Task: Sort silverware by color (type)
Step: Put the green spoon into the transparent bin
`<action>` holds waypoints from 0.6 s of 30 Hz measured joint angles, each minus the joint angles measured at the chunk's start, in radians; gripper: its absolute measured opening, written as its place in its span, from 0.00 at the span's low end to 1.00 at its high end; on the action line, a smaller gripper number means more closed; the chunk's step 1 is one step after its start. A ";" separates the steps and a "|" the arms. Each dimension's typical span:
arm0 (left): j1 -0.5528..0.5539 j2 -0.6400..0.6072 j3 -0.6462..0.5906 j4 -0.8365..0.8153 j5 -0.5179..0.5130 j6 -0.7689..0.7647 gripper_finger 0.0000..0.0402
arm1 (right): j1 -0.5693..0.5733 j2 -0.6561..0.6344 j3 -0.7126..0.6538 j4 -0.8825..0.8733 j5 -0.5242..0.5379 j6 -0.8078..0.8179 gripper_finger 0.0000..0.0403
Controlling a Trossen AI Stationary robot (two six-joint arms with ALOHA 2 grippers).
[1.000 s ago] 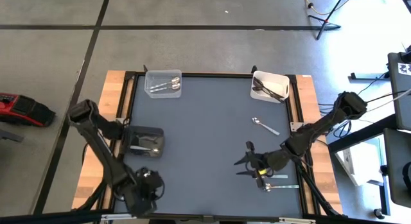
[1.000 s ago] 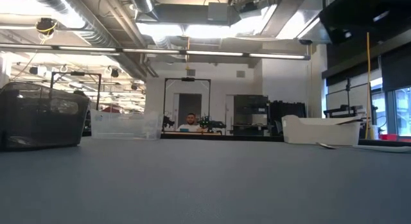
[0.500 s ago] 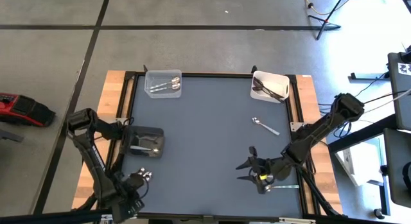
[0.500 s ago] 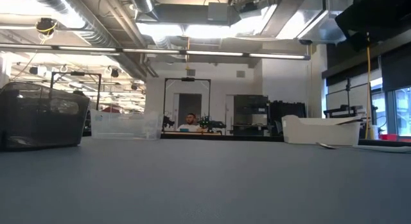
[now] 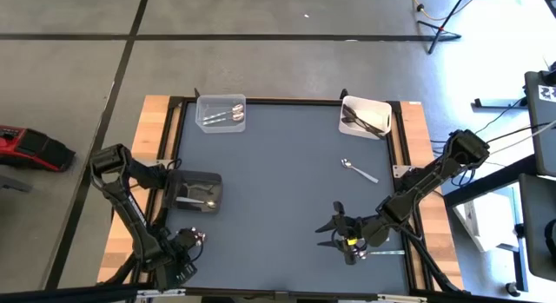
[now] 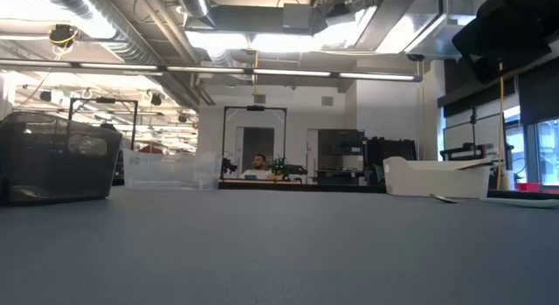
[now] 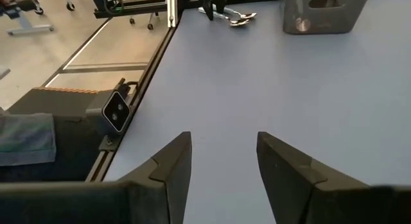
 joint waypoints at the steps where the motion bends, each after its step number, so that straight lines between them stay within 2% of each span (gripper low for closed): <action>1: 0.000 0.000 -0.014 0.009 0.004 0.001 0.30 | 0.000 0.000 0.000 0.003 0.000 0.000 0.41; 6: 0.002 -0.002 -0.026 0.017 0.005 0.029 0.27 | 0.000 0.000 0.000 0.014 0.000 0.000 0.41; 14: 0.021 0.000 -0.027 0.013 0.023 0.076 0.05 | 0.000 -0.001 0.000 0.021 0.000 -0.004 0.41; 18: 0.029 0.003 -0.005 0.000 0.013 0.126 0.04 | 0.000 -0.001 0.000 0.026 0.000 -0.004 0.41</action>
